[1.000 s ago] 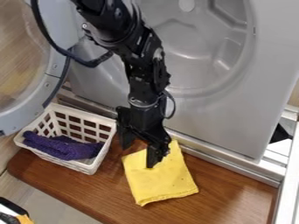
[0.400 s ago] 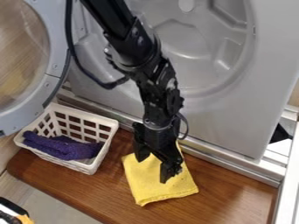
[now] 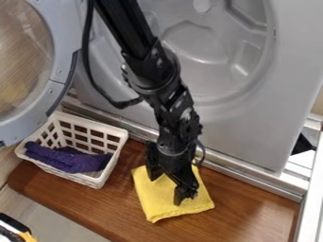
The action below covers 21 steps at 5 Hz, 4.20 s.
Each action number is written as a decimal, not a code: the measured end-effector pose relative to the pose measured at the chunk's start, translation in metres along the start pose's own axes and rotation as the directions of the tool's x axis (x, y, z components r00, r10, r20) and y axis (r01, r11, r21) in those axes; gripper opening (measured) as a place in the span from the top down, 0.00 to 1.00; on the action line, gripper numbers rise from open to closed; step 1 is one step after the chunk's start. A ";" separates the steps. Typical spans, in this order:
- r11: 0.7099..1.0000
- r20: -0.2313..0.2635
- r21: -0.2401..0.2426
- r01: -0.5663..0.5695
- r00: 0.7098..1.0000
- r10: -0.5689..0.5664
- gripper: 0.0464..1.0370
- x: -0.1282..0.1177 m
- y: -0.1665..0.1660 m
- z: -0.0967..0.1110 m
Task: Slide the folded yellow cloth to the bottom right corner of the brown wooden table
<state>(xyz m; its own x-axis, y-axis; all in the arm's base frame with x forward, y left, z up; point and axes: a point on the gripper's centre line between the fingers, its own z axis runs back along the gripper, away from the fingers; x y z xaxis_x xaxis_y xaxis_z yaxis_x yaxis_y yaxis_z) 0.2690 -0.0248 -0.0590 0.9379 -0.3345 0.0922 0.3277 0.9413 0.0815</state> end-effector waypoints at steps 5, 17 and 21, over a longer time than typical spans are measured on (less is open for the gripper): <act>0.996 -0.018 -0.066 -0.056 0.998 0.055 0.04 0.005 -0.010 -0.021; 0.924 0.060 -0.100 0.368 0.930 -0.364 0.04 0.019 -0.111 0.024; 0.912 0.195 -0.006 0.411 0.895 -0.402 0.04 0.031 -0.110 0.082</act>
